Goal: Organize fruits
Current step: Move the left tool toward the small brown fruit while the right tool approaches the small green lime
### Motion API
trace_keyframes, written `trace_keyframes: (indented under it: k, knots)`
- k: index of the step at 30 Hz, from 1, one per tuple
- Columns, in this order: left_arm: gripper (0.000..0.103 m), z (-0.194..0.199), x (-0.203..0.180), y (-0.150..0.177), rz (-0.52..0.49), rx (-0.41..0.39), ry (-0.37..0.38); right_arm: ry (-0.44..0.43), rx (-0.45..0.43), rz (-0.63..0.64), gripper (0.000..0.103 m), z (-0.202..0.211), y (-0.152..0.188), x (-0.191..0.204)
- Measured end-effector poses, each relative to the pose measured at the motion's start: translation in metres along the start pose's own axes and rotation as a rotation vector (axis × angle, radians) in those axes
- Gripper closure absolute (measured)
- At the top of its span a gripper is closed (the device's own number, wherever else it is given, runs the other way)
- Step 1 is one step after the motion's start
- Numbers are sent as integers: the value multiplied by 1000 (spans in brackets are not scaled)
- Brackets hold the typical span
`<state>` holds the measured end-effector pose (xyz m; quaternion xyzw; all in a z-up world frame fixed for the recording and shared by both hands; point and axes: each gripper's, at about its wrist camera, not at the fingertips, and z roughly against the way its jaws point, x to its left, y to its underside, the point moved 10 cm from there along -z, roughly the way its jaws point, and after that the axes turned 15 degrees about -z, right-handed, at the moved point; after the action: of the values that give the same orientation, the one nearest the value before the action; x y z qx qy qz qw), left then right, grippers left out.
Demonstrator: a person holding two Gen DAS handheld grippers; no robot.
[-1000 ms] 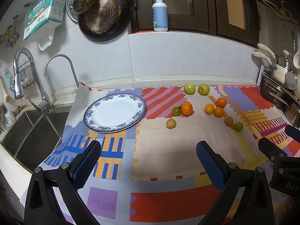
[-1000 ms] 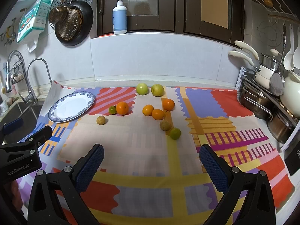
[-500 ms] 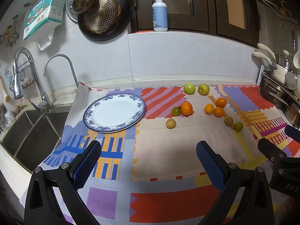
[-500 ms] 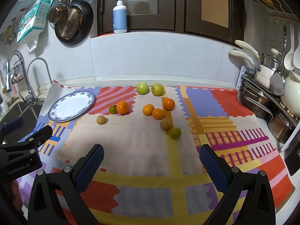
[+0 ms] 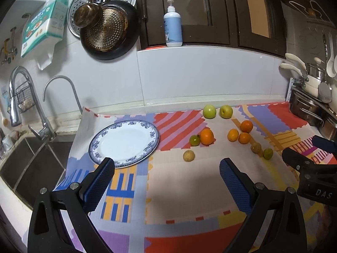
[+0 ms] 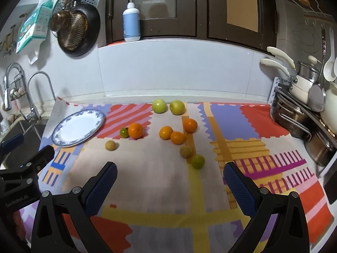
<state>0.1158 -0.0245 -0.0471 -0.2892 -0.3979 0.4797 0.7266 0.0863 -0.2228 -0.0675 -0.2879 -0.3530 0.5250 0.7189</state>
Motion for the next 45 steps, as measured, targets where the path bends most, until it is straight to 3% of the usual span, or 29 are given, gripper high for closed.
trace_keyframes:
  k: [11,26,45]
  knots:
    - [17,-37,-8,-8,-18,19,12,33,71,-73,13,-37,-2,-16]
    - [33,-104,-26,-1,-48,118,62,80,212,-164,30,-101,13,-38]
    - [52,-162,-46,16,-58,229,135,163,271,-192,53,-139,23,-61]
